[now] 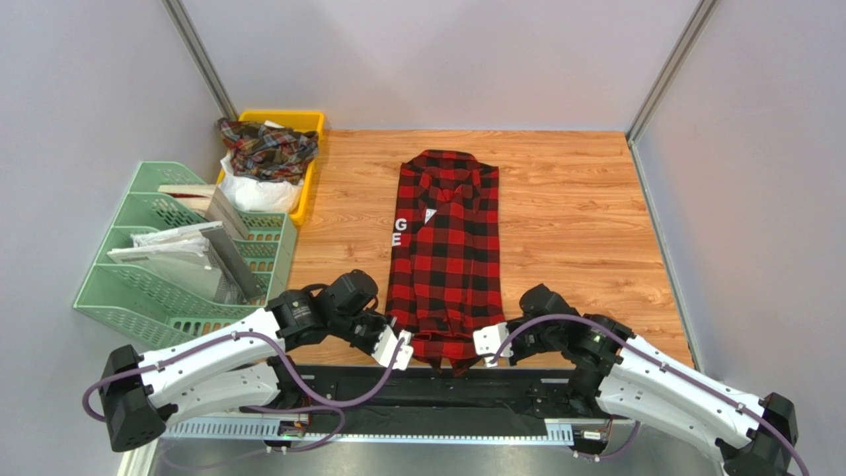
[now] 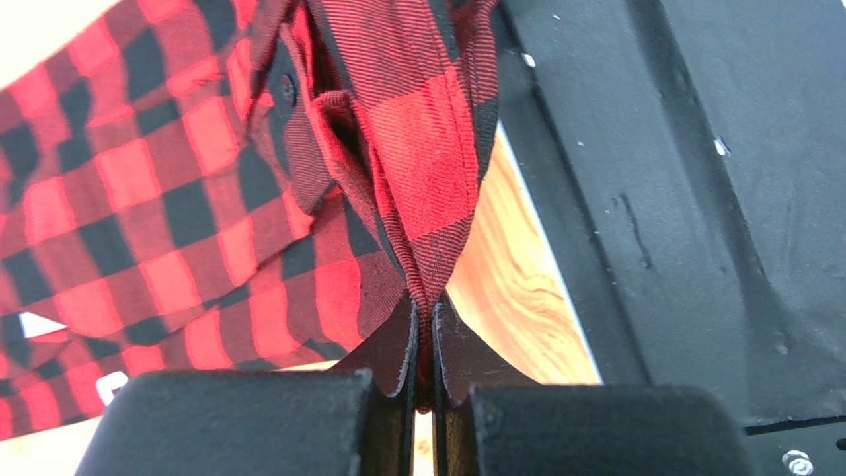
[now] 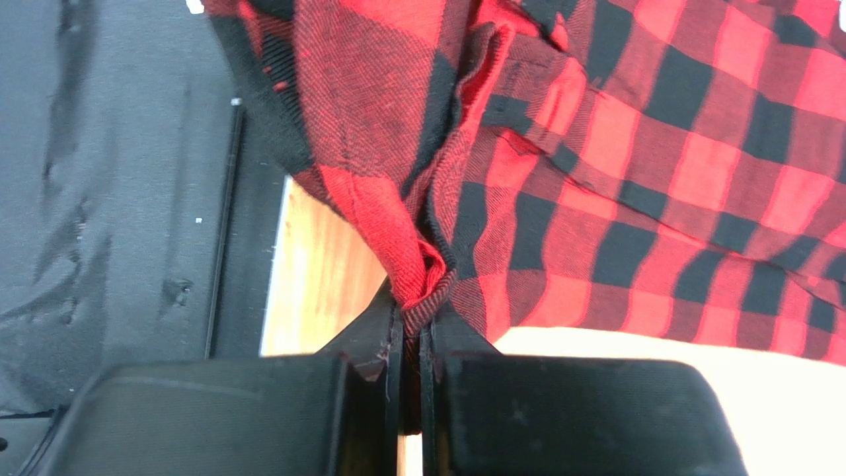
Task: Fold and stack the long sleeve shirts
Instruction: Fold the shirt
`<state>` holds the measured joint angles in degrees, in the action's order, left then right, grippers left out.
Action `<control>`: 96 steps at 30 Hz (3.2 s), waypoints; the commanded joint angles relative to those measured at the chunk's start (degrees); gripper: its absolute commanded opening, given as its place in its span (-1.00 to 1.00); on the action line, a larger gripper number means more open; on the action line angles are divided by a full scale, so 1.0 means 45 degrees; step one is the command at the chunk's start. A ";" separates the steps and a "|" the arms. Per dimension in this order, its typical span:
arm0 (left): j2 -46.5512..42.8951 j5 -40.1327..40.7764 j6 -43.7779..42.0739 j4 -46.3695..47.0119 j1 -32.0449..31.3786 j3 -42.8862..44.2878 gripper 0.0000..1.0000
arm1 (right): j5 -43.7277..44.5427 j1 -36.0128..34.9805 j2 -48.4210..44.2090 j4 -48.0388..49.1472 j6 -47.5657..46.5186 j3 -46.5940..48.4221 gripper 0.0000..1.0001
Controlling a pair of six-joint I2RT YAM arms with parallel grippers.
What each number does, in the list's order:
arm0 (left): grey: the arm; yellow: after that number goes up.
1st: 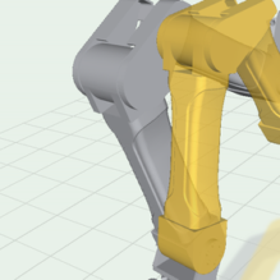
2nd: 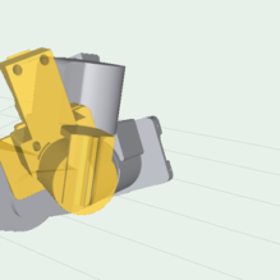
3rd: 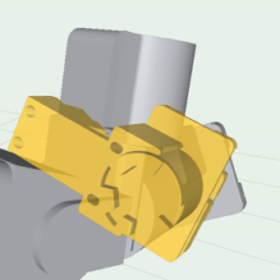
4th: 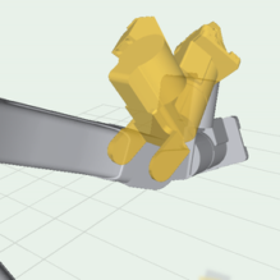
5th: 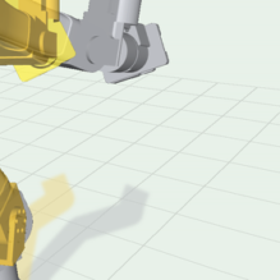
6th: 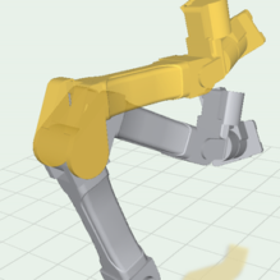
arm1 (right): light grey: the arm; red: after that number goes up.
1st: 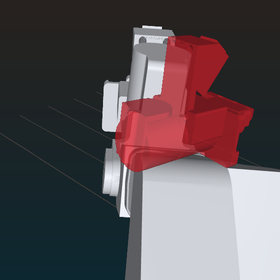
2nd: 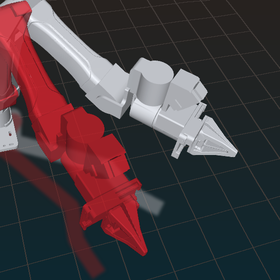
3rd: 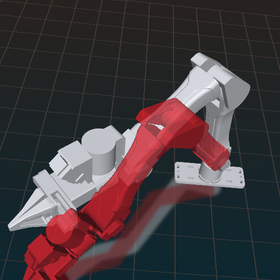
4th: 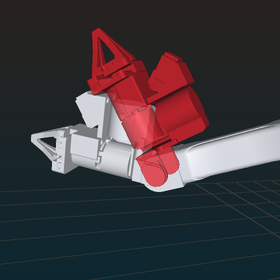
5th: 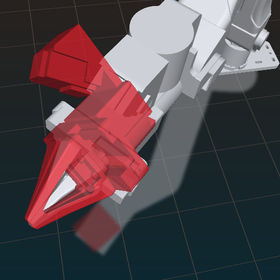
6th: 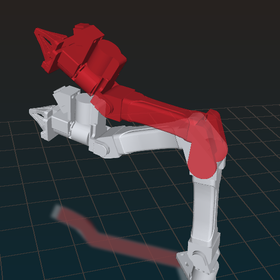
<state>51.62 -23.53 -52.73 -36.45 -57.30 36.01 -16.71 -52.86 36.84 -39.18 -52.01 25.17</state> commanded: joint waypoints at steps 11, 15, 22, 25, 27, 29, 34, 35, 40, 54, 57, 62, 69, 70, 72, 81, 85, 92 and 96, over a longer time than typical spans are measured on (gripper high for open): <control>0.5126 -0.1918 -0.2050 -0.0866 0.4488 0.5920 -1.00 | -0.2242 0.5337 0.6393 0.0207 -0.2855 0.5728 -1.00; 0.7782 -0.2309 -0.2189 -0.0418 0.5698 0.7834 -1.00 | -0.2868 0.6743 0.9522 0.0697 -0.3694 0.7622 -1.00; 1.2819 -0.2584 -0.2130 -0.0940 0.6951 1.2206 -1.00 | -0.3162 0.7723 1.4056 0.1595 -0.3950 1.0788 -1.00; 1.3780 -0.2525 -0.2013 -0.0828 0.7088 1.2641 -1.00 | -0.3181 0.7860 1.5285 0.1832 -0.3561 1.1629 -1.00; 1.4133 -0.2370 -0.1779 -0.0457 0.7147 1.2565 -1.00 | -0.3181 0.7919 1.5640 0.1851 -0.3443 1.1809 -1.00; 1.4349 -0.2175 -0.1759 -0.0436 0.7147 1.2661 -1.00 | -0.3143 0.7899 1.5817 0.1909 -0.3443 1.1635 -1.00; 1.4584 -0.1979 -0.1194 -0.0591 0.7322 1.3129 -0.61 | -0.2967 0.7899 1.5934 0.1832 -0.3034 1.1555 -0.72; 1.4643 -0.1920 -0.0980 -0.0747 0.7381 1.3343 -0.58 | -0.2870 0.7957 1.5915 0.1793 -0.2414 1.1749 -0.47; 1.5228 -0.2154 0.2449 -0.0963 0.8083 1.5315 -0.24 | -0.2947 0.8562 1.6090 0.1462 0.0301 1.3329 0.11; 1.0407 -0.4028 0.8217 0.1008 0.9433 1.0344 0.23 | -0.5328 0.9307 1.4140 -0.0476 0.9425 1.2535 0.08; 1.0229 -0.4983 1.0085 0.1282 0.9179 0.9774 0.21 | -0.5720 0.8799 1.3942 0.0751 1.0967 1.1635 -0.19; 1.0134 -0.8245 1.5476 0.5053 0.8652 0.7322 0.24 | -0.8603 0.8214 1.3750 0.2510 1.5002 1.0002 -0.16; 1.0617 -0.8815 1.9469 0.9893 0.7031 0.4870 0.50 | -0.9470 0.7333 1.3958 0.6125 1.7534 0.8177 0.06; 1.0871 -0.8679 1.9974 1.0186 0.6991 0.4811 0.51 | -0.9586 0.7333 1.4329 0.6186 1.7534 0.8196 0.11; 1.1886 -0.8736 2.0194 1.0697 0.7068 0.4810 0.52 | -0.9820 0.7371 1.5497 0.6245 1.7553 0.8235 0.22; 1.4389 -0.8385 1.9281 1.0601 0.8493 0.3795 0.57 | -0.9823 0.8484 1.8375 0.5604 1.6110 0.7493 0.48; 1.4215 -0.8364 1.8477 0.9818 0.8631 0.3737 0.58 | -0.9996 0.8544 1.7794 0.5173 1.5894 0.7551 0.50; 1.0506 -0.9087 1.8142 0.9974 0.8300 0.2370 0.58 | -1.0427 0.8076 1.4475 0.4310 1.5970 0.7006 0.50; 0.9799 -0.9010 1.8806 1.0382 0.7287 0.2194 0.58 | -1.0623 0.7354 1.4234 0.5716 1.7258 0.6420 0.51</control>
<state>99.33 -63.88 31.51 7.55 -20.60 46.26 -64.53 -16.56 103.02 -18.06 21.56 55.90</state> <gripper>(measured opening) 0.789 0.750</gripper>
